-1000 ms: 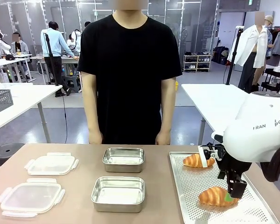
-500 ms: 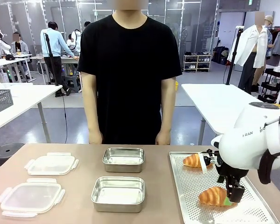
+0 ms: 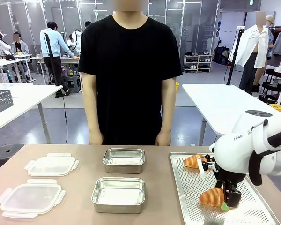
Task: Place the bread into the airtight container.
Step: Pick up a Butter Roll and place it into an empty Airtight Container.
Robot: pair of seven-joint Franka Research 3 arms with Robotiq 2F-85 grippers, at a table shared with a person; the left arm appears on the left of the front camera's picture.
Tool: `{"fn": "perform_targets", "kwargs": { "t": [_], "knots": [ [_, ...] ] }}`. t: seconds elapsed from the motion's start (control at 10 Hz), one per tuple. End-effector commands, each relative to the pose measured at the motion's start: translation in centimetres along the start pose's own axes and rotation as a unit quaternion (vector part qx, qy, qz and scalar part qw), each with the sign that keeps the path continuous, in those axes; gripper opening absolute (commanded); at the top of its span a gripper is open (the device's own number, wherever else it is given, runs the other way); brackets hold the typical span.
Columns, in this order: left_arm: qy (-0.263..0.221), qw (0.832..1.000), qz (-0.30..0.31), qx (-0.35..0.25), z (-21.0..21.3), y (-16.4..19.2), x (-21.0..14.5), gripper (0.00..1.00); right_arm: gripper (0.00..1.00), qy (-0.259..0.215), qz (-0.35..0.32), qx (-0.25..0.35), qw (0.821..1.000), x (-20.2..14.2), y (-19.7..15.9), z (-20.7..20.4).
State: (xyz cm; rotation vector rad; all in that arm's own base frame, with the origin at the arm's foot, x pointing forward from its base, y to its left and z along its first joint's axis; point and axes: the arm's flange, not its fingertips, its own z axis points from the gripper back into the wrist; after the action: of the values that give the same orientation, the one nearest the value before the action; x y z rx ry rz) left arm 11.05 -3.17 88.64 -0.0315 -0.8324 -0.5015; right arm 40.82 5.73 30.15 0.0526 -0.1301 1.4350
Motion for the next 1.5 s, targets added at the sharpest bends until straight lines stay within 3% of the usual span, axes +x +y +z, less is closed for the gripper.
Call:
{"fn": "perform_targets", "kwargs": {
  "t": [0.0, 0.2, 0.7, 1.2, 1.4],
  "knots": [
    [-0.007, 1.000, -0.003, 0.001, 1.0, -0.5, -0.3, 1.00, 1.00, -0.016, 0.008, 0.003, 1.000, -0.3, -1.0, -1.2],
    [-0.007, 1.000, -0.003, 0.001, 1.0, -0.5, -0.3, 1.00, 1.00, -0.013, 0.011, 0.004, 1.000, -0.3, -0.9, -1.7],
    [-0.007, 1.000, -0.003, 0.001, 1.0, -0.5, -0.3, 1.00, 0.47, 0.001, 0.013, -0.001, 1.000, -0.2, -0.7, -1.6],
    [-0.007, 1.000, -0.003, 0.001, 1.0, -0.5, -0.3, 1.00, 0.46, -0.001, -0.004, 0.008, 1.000, 2.1, -0.2, 4.7],
    [-0.007, 1.000, -0.003, 0.001, 1.0, -0.5, -0.3, 1.00, 0.46, -0.003, -0.011, 0.008, 1.000, 5.4, 0.2, 8.9]
  ]
}}
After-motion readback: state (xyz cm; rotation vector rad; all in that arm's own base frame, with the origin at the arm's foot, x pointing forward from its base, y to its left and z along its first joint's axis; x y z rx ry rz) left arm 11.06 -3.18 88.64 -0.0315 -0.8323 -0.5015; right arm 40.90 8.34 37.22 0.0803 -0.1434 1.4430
